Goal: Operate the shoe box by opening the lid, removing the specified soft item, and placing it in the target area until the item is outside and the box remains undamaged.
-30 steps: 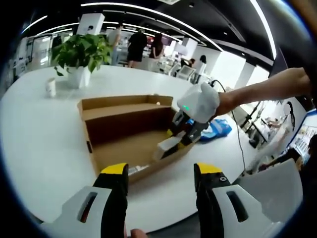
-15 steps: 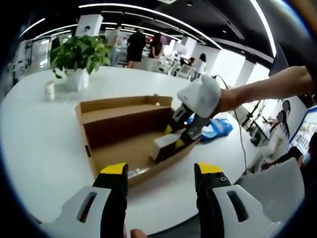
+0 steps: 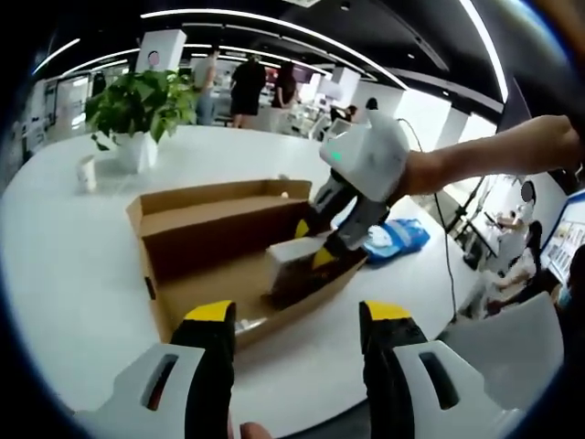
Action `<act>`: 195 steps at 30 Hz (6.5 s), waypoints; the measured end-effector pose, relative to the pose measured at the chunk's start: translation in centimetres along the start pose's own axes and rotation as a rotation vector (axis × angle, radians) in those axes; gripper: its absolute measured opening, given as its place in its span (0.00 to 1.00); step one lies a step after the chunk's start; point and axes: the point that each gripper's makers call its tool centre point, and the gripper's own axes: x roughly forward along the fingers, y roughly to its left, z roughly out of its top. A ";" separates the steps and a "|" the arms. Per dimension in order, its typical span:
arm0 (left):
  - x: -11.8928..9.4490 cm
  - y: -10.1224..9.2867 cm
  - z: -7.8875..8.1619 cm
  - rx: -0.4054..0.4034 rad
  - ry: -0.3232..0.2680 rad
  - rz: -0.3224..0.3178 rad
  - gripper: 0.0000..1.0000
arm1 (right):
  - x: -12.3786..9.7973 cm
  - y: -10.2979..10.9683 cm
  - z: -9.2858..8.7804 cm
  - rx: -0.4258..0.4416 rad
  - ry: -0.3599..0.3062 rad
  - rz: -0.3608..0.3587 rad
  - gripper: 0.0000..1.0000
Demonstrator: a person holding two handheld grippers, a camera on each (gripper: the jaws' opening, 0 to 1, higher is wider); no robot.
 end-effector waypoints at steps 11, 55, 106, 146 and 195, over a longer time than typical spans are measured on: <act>0.4 -1.1 0.0 0.019 0.004 0.007 0.57 | -2.5 -0.7 1.1 0.004 -0.030 -0.031 0.17; 1.6 -3.4 1.2 0.043 -0.001 -0.001 0.58 | -12.3 -2.5 -6.3 0.116 -0.034 -0.179 0.17; 4.2 -5.9 0.0 0.057 0.053 -0.031 0.58 | -16.1 0.7 -21.0 0.322 0.023 -0.224 0.17; 4.8 -5.5 -0.8 0.019 0.069 0.004 0.59 | -17.6 -2.4 -29.9 0.380 0.073 -0.243 0.17; 3.4 -2.7 -1.8 -0.010 0.086 0.073 0.60 | -13.6 -6.0 -37.2 0.357 0.139 -0.211 0.17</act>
